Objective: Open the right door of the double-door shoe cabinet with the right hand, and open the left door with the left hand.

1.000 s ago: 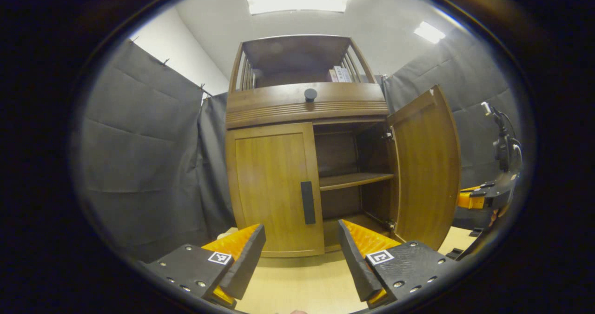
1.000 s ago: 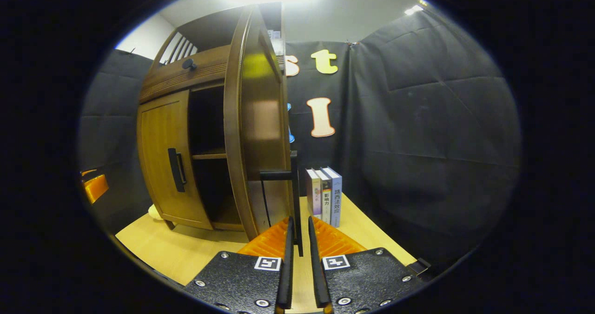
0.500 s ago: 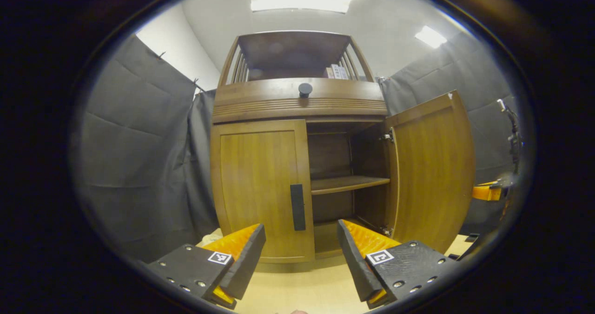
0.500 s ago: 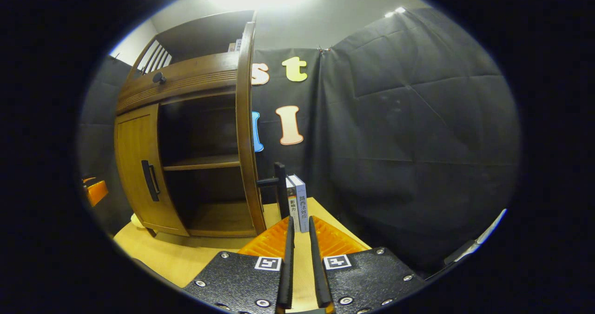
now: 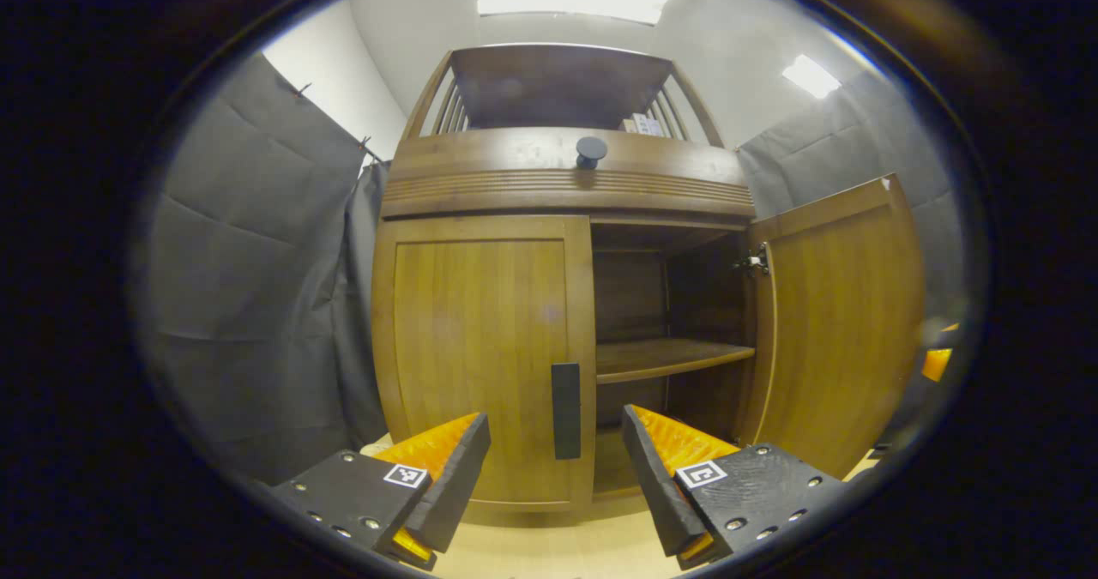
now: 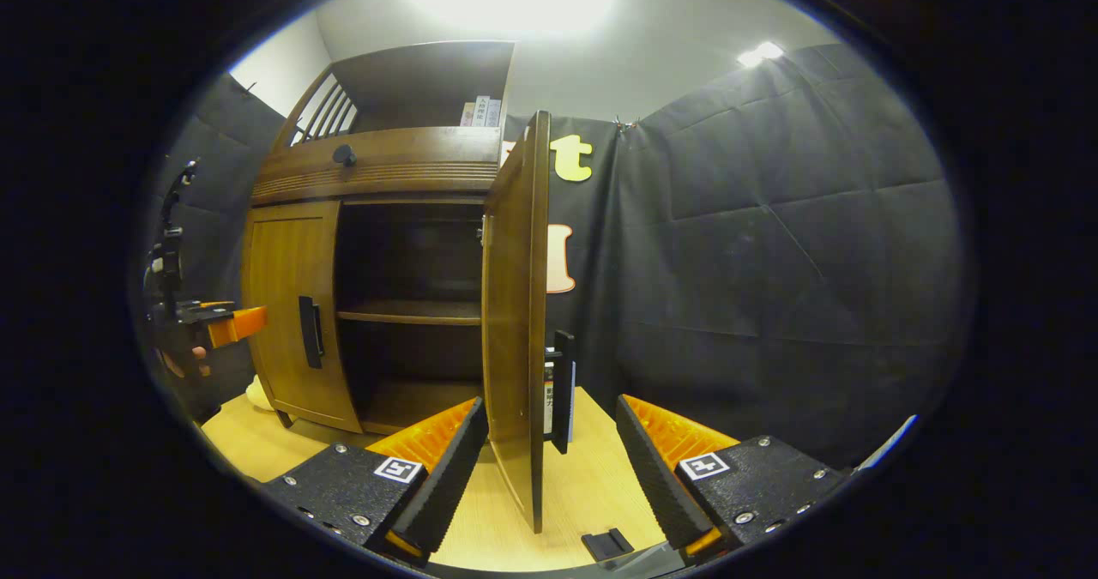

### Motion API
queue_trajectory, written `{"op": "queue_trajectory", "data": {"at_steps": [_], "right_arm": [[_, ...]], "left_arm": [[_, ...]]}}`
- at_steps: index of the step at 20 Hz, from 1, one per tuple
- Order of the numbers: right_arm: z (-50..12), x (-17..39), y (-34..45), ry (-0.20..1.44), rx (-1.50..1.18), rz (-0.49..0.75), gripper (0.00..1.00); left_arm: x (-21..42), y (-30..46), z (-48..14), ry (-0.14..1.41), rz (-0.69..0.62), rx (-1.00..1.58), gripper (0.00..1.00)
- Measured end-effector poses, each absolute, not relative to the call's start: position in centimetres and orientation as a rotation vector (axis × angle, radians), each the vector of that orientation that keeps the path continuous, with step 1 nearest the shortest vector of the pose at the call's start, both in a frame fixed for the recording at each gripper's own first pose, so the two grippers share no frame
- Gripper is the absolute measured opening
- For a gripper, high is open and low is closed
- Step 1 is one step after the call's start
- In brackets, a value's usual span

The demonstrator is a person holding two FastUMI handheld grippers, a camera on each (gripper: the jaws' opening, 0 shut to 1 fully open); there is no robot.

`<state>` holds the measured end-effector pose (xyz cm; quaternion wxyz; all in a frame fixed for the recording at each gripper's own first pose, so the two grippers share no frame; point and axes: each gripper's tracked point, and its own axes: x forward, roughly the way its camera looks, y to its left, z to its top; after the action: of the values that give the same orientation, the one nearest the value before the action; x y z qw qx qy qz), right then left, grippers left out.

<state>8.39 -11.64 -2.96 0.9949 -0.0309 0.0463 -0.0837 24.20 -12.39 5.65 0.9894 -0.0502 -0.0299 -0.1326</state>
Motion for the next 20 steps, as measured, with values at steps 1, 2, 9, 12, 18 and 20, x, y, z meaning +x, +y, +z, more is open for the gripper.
{"op": "queue_trajectory", "data": {"at_steps": [1, 2, 9, 12, 18, 20], "right_arm": [[-3.1, 8.1, -11.5, 0.098, -0.061, -0.171, 0.92], [-3.0, 7.8, -11.4, 0.095, -0.062, -0.178, 0.93], [-3.3, 6.9, -11.8, 0.103, -0.055, -0.247, 0.93], [-4.0, 6.7, -12.0, 0.124, -0.055, -0.272, 0.93], [-4.1, 7.0, -12.1, 0.142, -0.060, -0.296, 0.93], [-4.4, 6.9, -12.0, 0.150, -0.059, -0.299, 0.93]], "left_arm": [[25.0, -12.4, 5.3, -0.053, -0.267, -0.108, 0.92], [25.8, -12.4, 5.3, -0.049, -0.269, -0.112, 0.92], [30.6, -14.4, 4.9, -0.051, -0.298, -0.098, 0.91], [32.7, -15.4, 4.0, -0.029, -0.310, -0.109, 0.89], [34.9, -18.3, 1.1, 0.043, -0.314, -0.100, 0.92], [35.8, -18.2, 0.6, 0.054, -0.306, -0.107, 0.85]]}}
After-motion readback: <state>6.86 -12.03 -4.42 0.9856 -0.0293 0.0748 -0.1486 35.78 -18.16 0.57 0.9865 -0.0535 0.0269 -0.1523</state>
